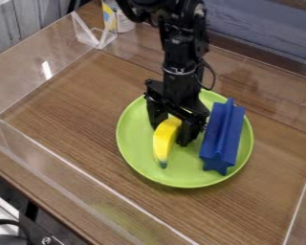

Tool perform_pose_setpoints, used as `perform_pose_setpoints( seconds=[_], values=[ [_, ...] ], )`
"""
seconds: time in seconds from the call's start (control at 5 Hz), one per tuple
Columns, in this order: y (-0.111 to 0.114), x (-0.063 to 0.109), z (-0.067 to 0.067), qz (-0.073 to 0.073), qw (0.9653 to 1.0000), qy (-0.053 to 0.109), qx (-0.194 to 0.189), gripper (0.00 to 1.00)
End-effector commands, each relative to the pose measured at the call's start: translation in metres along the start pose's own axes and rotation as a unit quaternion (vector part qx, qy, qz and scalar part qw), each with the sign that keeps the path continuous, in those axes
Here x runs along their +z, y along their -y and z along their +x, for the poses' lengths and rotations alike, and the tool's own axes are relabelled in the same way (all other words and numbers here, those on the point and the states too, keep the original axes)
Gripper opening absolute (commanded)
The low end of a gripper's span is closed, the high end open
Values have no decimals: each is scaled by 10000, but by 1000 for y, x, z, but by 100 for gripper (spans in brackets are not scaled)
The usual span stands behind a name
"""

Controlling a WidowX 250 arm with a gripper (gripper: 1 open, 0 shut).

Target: Remove the banana from inside the green plate and put it on the table

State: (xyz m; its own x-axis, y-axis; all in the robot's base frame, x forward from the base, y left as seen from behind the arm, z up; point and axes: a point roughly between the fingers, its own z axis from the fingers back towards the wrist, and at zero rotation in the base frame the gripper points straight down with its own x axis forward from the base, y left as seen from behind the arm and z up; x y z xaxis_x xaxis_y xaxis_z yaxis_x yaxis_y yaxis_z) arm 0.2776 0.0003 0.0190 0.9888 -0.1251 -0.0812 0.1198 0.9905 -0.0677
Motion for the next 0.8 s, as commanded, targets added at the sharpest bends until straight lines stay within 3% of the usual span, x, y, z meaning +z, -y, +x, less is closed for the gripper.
perform_pose_setpoints(
  seconds=[0.0,0.6],
  values=[
    [-5,0,-4,-38,10000,-67,29,100],
    [-5,0,-7,-118,9997,-199,75,100]
  ],
)
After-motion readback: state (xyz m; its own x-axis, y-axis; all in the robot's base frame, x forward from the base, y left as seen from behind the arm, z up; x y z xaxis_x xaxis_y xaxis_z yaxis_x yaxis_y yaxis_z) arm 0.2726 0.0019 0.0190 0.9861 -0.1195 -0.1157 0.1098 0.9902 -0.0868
